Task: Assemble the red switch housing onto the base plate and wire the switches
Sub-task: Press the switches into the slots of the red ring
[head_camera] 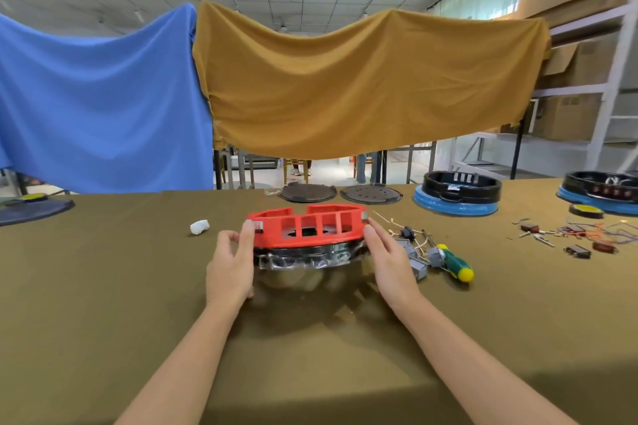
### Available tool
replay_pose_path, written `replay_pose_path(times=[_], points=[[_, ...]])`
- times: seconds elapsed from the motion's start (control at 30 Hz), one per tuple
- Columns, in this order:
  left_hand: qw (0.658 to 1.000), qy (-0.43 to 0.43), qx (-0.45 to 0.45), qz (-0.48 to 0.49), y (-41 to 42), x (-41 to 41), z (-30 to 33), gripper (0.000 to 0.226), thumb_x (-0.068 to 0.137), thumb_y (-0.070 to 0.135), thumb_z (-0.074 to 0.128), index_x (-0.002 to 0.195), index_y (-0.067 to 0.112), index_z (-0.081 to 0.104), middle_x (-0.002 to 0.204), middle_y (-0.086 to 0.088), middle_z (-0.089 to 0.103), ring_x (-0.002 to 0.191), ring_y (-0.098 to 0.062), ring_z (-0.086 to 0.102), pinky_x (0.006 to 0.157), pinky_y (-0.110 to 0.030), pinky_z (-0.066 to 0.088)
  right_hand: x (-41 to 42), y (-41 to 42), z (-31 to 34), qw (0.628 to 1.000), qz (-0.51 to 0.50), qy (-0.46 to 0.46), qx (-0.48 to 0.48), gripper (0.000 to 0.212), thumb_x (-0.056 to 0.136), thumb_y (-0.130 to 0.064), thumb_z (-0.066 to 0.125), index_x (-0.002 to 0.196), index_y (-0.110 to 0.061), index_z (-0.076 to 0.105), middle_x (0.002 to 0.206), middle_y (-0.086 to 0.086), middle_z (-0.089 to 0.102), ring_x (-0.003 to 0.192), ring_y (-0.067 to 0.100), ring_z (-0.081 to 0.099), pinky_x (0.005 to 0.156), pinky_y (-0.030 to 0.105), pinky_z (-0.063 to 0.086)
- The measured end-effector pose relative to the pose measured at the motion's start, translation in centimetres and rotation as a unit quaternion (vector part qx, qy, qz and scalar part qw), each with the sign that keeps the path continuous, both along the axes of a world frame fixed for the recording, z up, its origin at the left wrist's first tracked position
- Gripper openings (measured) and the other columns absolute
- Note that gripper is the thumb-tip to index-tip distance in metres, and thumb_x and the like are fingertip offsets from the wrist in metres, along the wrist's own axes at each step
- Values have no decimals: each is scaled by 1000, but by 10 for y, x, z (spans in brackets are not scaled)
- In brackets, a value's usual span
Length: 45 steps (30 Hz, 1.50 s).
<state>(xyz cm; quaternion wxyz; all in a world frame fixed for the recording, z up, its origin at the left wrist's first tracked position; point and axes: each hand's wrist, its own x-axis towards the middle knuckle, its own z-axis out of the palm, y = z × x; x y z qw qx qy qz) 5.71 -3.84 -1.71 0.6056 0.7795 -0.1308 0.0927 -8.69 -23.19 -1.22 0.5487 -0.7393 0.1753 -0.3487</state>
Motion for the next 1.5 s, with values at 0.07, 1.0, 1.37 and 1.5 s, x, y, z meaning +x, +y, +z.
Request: replay_pose_path(times=[0.07,1.0,1.37,1.5], points=[[998,-22,22,45,0,0,0,61,92,72,36,68,17,46,64,-2,57,63,-28,56,60,-34,42,-1,1,1,1000,2,-1,1,33,102,-48,41,120,-36,66,112,-15,69,114,4,59,93,27,47],[966,-246,68,29,-8,1,-5,34,96,30,55,68,12,59,100,-1,50,103,-22,42,88,-34,39,-23,5,41,978,152,-29,141,38,91,-23,69,120,-6,52,97,12,75,70,15,64,65,24,55],[856,-439,265,-59,-18,-23,-3,36,93,52,45,94,27,70,91,15,62,96,-14,53,83,-32,23,0,29,7,914,204,-65,345,29,107,-30,38,95,-8,53,63,4,48,48,12,36,45,22,27],[873,-421,245,-32,-15,-21,-3,34,94,47,44,95,23,70,91,11,61,97,-18,52,84,-30,19,0,29,4,923,206,-50,322,23,107,-29,39,98,-11,51,61,0,42,49,10,29,46,22,23]])
